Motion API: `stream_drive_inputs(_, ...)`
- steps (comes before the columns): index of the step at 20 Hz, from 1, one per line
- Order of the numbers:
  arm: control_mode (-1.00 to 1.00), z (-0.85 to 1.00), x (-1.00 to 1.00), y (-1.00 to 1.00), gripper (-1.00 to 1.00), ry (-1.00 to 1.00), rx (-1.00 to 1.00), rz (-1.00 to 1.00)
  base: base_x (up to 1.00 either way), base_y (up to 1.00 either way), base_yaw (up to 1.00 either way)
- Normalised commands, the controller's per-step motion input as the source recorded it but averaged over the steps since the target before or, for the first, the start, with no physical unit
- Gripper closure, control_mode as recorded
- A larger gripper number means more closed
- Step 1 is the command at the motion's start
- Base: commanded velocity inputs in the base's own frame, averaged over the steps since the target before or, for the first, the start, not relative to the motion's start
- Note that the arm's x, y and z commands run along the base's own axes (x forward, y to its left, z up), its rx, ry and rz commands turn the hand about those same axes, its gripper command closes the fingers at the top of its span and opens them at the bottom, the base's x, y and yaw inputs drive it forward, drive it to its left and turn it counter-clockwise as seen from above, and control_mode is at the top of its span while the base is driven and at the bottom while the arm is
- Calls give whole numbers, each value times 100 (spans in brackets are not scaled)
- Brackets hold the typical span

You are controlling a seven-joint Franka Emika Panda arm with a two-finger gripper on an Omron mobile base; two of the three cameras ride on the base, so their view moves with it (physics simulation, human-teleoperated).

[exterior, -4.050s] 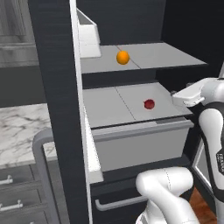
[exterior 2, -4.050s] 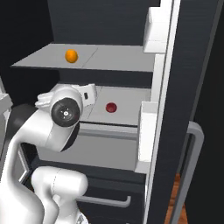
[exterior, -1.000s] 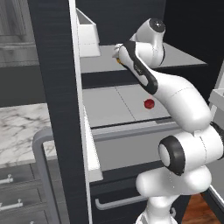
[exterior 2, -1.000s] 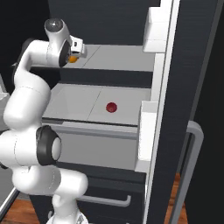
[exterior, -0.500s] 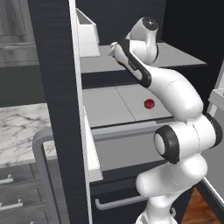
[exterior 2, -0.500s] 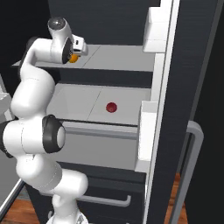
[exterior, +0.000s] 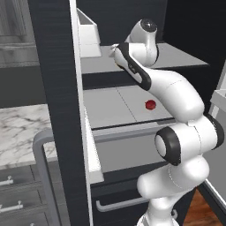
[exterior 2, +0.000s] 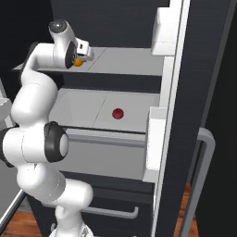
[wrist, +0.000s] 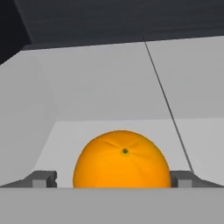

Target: Retrieve the orange and pear from the fridge and place them into the bowl on the dining table.

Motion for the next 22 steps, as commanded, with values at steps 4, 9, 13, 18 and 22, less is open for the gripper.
stream_drive_inputs(4, -100, -35, 11, -1, -100, 0, 0, -6, 0, 0, 0)
stream_drive_inputs(9, -100, -28, 25, -2, -100, 0, 0, -3, 0, 0, 0)
stream_drive_inputs(13, -100, -25, 27, 0, 100, 1, 0, -1, 0, 0, 0)
stream_drive_inputs(18, -100, -66, 2, 0, 100, 12, 0, -3, 0, 0, 0)
stream_drive_inputs(22, -100, -52, 1, 0, 100, 9, 0, -2, 0, 0, 0)
